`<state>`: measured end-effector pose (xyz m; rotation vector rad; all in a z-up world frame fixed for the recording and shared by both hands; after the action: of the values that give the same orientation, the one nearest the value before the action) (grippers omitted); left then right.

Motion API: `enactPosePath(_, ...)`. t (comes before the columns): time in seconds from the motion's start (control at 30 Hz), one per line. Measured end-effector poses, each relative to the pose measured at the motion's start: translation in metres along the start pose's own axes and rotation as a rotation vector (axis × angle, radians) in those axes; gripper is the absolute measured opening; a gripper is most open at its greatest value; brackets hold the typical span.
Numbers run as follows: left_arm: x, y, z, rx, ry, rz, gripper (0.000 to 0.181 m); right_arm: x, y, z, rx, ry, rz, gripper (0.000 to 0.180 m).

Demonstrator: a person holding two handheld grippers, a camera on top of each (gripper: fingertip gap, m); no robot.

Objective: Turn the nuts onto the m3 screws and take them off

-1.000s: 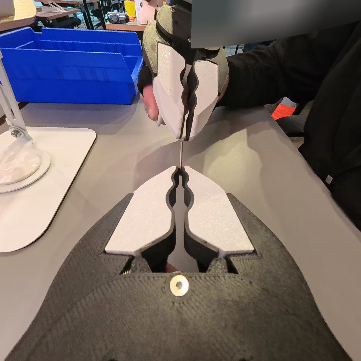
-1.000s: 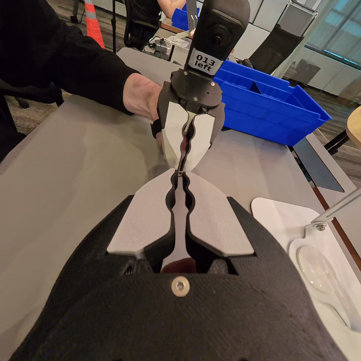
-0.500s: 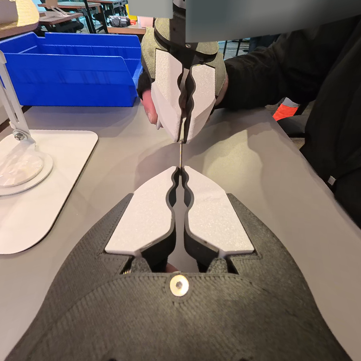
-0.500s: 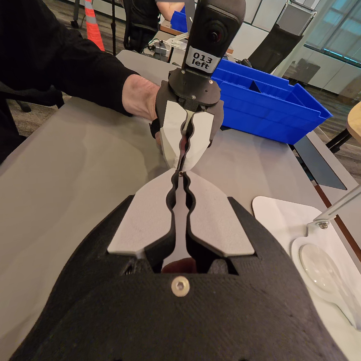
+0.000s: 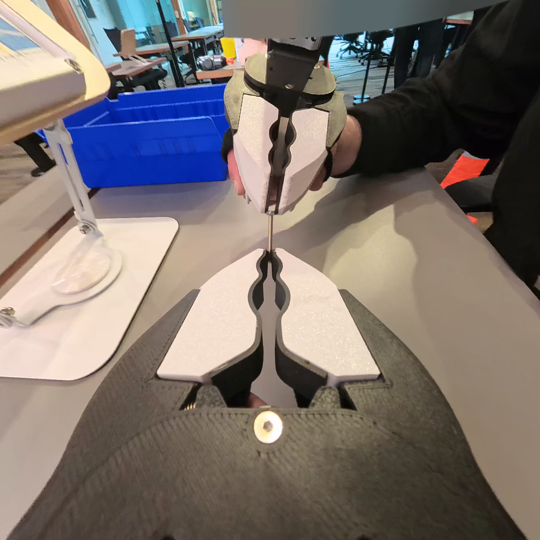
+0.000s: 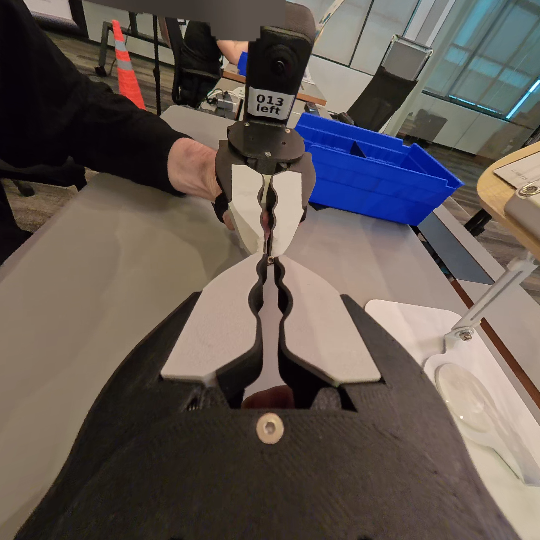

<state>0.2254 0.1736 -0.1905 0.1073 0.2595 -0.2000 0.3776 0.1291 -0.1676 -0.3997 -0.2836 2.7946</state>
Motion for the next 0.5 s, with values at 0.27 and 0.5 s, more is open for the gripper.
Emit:
enactPosePath(0.27,0.001,0.0,0.01,0.079,-0.012,0.086,0.002,-0.006,-0.003,0.006,0.007,-0.043,-0.052,0.004)
enactPosePath(0.5,0.002,-0.002,0.015,0.161,0.015,0.163,0.002,-0.008,-0.004,0.007,0.024,-0.045,-0.073,0.004)
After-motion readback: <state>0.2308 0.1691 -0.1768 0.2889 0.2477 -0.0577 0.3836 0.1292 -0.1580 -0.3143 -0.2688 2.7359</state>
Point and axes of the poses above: each gripper's, where its closed fingertips meet, x out along the fingers, z out of its top, y = z × x across the jaws, the point moved 8 cm from there along -x, back along the fingers
